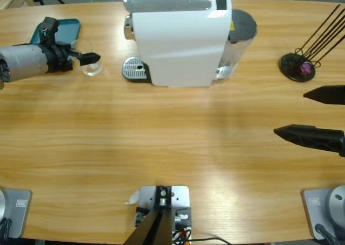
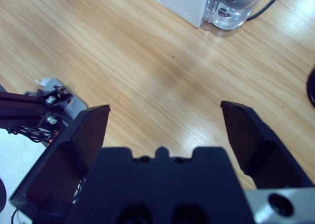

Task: Pour coffee

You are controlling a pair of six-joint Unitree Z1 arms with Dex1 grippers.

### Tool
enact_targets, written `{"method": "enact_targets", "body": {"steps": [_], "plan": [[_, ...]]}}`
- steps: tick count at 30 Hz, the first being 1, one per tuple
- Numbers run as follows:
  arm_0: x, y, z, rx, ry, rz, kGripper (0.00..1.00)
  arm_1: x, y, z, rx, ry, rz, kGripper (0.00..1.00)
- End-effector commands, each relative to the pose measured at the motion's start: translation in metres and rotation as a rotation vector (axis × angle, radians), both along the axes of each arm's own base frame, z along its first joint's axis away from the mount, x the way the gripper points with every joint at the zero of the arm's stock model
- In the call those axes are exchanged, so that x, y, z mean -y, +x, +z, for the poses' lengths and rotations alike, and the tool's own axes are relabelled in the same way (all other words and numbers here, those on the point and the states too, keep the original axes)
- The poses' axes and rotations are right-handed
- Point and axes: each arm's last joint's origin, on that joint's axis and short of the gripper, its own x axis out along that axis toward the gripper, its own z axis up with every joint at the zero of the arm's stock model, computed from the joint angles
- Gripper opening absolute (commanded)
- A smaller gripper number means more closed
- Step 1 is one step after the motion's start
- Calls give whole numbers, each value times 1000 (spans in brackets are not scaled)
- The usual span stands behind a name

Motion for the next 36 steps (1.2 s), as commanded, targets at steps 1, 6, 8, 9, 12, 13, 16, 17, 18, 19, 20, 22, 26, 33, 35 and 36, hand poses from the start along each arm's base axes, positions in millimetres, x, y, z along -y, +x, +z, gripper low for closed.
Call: {"method": "enact_targets", "body": {"steps": [1,6,8,9,12,13,16,17,18,19,20,22,26,33,35,36], "plan": [[-6,0,-23,-71,6,8,601,3,-1,-10,-18,-20,7,997],[-6,-3,-24,-76,-10,-28,477,3,-1,-10,-18,-20,6,996],[-6,-4,-25,-84,-14,-37,480,3,-1,-10,-19,-20,7,996],[-5,-5,-25,-88,-20,-47,480,3,-1,-10,-19,-20,7,996],[4,-13,-18,-58,-16,-121,480,3,-1,-10,-15,-18,7,996],[8,-17,-14,-38,-12,-152,480,4,-1,-9,-12,-17,6,996],[16,-26,3,36,3,-229,480,6,-1,-8,-5,-12,4,996],[18,-28,7,56,8,-248,480,7,-2,-8,-3,-10,3,996],[21,-29,10,72,14,-267,480,7,-2,-7,-1,-9,3,996],[24,-29,11,84,18,-283,478,9,-3,-7,0,-7,3,996],[27,-29,13,93,18,-299,443,9,-3,-7,1,-8,4,996],[34,-26,19,119,2,-339,315,11,-4,-8,4,-9,5,995],[48,-13,25,115,-45,-401,269,16,-6,-7,11,-8,6,991],[64,4,7,50,-80,-461,283,23,-6,-3,21,-7,1,996],[66,6,1,34,-77,-460,283,25,-6,-3,23,-10,1,996],[67,6,-1,26,-77,-463,283,25,-6,-3,22,-10,0,996]]}}
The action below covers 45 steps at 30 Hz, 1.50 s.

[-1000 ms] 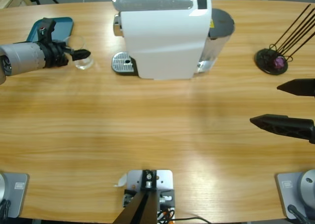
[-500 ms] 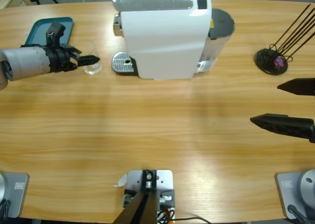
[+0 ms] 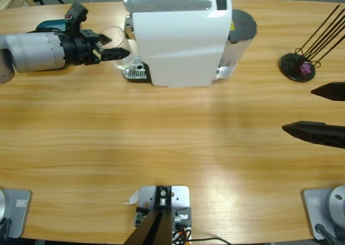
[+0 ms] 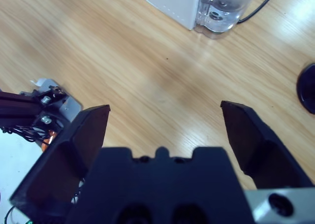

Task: Pour coffee

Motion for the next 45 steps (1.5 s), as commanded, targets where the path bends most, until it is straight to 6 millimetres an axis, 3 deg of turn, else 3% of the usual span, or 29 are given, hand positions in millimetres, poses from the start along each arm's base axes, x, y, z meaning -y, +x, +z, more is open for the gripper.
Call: {"method": "enact_targets", "body": {"steps": [1,10,16,18,29,40,45], "plan": [[15,13,-31,-93,30,-48,283,13,-6,-4,-6,-11,3,996],[22,21,-42,-125,25,-69,307,17,-6,-4,-6,-16,-5,996],[25,21,-42,-148,29,-77,884,20,-8,-4,-3,-19,-11,994],[24,20,-42,-158,32,-79,964,20,-7,-4,-1,-19,-12,991],[22,8,-33,-175,42,-95,968,20,-5,-4,0,-21,-18,996],[-8,-31,-18,-181,61,-77,968,16,-4,-7,-21,-12,2,1000],[-28,-52,1,-154,91,-18,968,13,-4,-5,-57,5,35,1000]]}}
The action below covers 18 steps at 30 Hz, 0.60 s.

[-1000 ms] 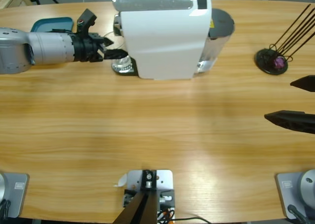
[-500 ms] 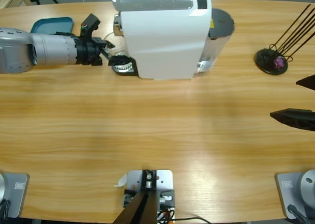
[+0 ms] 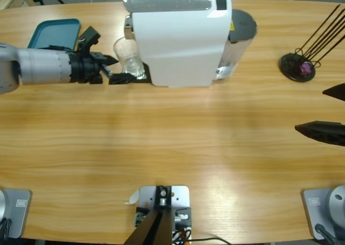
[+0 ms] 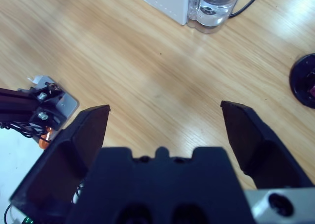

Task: Pour coffee

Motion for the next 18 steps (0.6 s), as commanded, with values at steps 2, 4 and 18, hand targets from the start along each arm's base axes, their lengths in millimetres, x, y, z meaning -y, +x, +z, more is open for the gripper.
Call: {"method": "enact_targets", "body": {"steps": [2,4,18], "plan": [[-38,-51,41,27,21,65,968,-4,0,-2,-64,19,57,1000],[-80,-101,91,125,-8,130,962,-24,17,14,-86,13,76,759],[-105,-131,99,102,44,162,889,-74,151,47,-80,-154,7,0]]}}
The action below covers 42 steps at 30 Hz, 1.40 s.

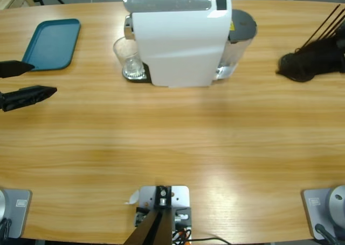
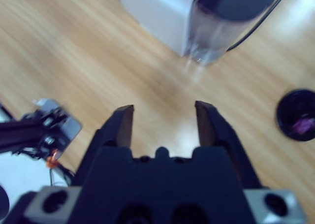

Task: Pour coffee

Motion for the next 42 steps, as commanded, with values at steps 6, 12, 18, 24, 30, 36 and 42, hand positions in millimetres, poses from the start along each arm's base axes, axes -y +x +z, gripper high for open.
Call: {"method": "enact_targets", "body": {"steps": [6,12,18,24,30,36,42], "plan": [[-1,0,-3,-32,38,36,890,-36,105,12,-42,-59,-29,0],[-2,0,-4,-54,48,52,894,-52,131,10,-54,-43,-15,0],[1,5,-5,-70,59,53,895,-68,156,6,-59,-50,-8,0],[6,10,-6,-86,72,53,895,-81,176,12,-55,-61,-1,0],[6,11,-7,-88,76,55,899,-89,185,4,-75,-74,4,0],[7,13,-7,-92,80,56,904,-86,182,1,-80,-97,-5,0],[10,16,-8,-100,87,56,908,-83,181,-3,-86,-119,-16,0]]}}
